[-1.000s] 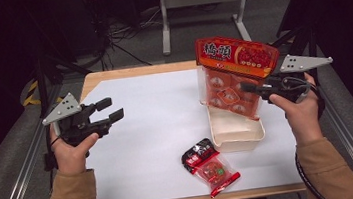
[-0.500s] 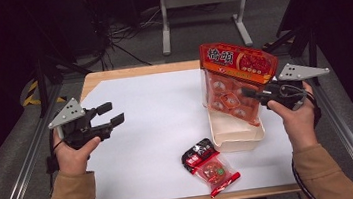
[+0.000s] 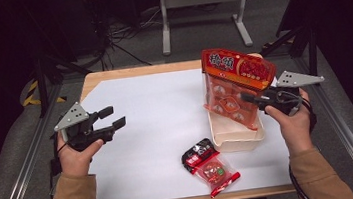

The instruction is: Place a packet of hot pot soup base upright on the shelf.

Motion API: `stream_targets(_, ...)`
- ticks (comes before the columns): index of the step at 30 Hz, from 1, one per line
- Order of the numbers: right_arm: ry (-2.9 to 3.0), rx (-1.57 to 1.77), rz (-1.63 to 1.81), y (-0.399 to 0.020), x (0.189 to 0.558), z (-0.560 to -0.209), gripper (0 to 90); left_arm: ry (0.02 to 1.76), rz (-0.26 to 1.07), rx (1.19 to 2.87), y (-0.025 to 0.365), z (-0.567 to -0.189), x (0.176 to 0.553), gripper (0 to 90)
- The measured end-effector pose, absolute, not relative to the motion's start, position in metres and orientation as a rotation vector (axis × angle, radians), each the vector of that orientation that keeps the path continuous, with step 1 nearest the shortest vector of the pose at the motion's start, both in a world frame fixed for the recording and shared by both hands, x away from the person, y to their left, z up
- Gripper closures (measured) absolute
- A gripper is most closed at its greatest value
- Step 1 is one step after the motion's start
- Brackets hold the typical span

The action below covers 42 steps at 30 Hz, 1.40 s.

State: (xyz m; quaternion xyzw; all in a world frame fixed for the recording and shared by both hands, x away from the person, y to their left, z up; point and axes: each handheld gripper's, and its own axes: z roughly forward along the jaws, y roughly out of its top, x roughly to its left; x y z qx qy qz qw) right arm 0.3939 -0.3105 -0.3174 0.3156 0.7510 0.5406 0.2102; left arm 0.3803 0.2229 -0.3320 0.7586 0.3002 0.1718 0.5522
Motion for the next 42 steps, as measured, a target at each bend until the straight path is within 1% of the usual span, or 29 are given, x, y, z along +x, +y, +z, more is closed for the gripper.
stream_targets(14,2.067,0.892,1.431,-0.308,0.39,-0.326,70.1,0.711,0.403,1.804,0.221,-0.336,0.38,39.2)
stream_targets(20,2.063,0.89,1.408,-0.307,0.388,-0.332,70.0,0.709,0.4,1.817,0.219,-0.337,0.381,41.0)
stream_targets(31,2.059,0.915,1.376,-0.306,0.384,-0.34,70.0,0.713,0.398,1.827,0.216,-0.338,0.381,40.0)
stream_targets(36,2.046,0.902,1.335,-0.301,0.378,-0.339,70.0,0.712,0.399,1.827,0.216,-0.338,0.381,40.0)
stream_targets(42,1.998,0.91,1.311,-0.301,0.37,-0.325,70.0,0.712,0.4,1.819,0.218,-0.337,0.381,40.0)
